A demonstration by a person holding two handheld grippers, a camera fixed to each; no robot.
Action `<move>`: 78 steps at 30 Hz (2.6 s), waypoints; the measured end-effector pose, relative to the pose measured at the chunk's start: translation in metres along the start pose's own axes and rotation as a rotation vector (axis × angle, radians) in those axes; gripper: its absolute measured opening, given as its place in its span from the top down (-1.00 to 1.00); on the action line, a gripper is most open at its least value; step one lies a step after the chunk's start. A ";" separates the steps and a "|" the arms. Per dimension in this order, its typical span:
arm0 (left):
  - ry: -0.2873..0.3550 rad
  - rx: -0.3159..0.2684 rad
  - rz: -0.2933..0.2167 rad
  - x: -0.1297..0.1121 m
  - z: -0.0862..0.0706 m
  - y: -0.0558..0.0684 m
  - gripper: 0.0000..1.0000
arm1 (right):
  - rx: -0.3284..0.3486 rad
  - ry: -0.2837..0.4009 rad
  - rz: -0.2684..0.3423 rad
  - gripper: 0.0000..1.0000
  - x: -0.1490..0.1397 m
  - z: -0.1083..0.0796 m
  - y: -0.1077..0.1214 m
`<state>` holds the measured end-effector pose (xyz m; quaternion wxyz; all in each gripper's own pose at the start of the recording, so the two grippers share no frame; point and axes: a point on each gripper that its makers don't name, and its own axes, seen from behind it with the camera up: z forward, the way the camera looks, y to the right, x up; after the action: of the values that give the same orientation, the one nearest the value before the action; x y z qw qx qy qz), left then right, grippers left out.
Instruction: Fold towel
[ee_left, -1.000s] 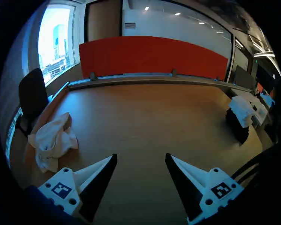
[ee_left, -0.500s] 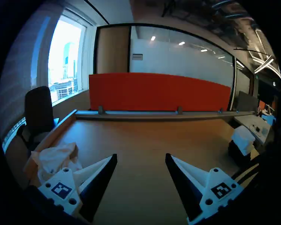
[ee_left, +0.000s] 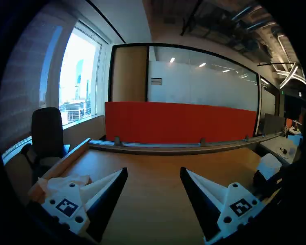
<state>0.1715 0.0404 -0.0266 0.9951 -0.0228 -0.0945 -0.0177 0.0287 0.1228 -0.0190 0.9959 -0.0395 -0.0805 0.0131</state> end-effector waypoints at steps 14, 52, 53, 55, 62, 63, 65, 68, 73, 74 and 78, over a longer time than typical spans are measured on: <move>0.040 0.000 -0.004 0.015 0.009 -0.010 -0.91 | 0.059 0.052 -0.026 -0.78 0.018 0.012 -0.086; 0.109 0.003 -0.017 -0.051 0.041 -0.043 -0.90 | 0.062 0.062 -0.003 -0.78 0.006 0.038 -0.173; 0.111 0.002 -0.015 -0.054 0.042 -0.043 -0.91 | 0.063 0.063 0.001 -0.78 0.004 0.039 -0.175; 0.117 0.002 -0.012 -0.062 0.043 -0.044 -0.91 | 0.065 0.068 0.008 -0.78 0.000 0.040 -0.179; 0.134 -0.004 -0.020 -0.090 0.045 -0.043 -0.91 | 0.063 0.079 0.018 -0.78 -0.014 0.041 -0.184; 0.137 -0.004 -0.020 -0.093 0.046 -0.043 -0.91 | 0.064 0.080 0.017 -0.78 -0.016 0.041 -0.185; 0.140 -0.001 -0.018 -0.103 0.046 -0.043 -0.91 | 0.064 0.082 0.015 -0.78 -0.021 0.040 -0.185; 0.142 0.001 -0.017 -0.116 0.048 -0.042 -0.91 | 0.062 0.085 0.014 -0.78 -0.027 0.039 -0.184; 0.153 0.002 -0.011 -0.131 0.050 -0.041 -0.91 | 0.055 0.099 0.015 -0.78 -0.035 0.037 -0.178; 0.155 0.004 -0.009 -0.133 0.050 -0.041 -0.91 | 0.054 0.101 0.015 -0.78 -0.037 0.038 -0.177; 0.161 0.007 -0.002 -0.142 0.052 -0.042 -0.91 | 0.049 0.103 0.011 -0.78 -0.044 0.038 -0.173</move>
<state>0.0207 0.0053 -0.0007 0.9995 -0.0179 -0.0145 -0.0200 -0.0171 -0.0486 0.0259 0.9993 -0.0159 -0.0284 0.0187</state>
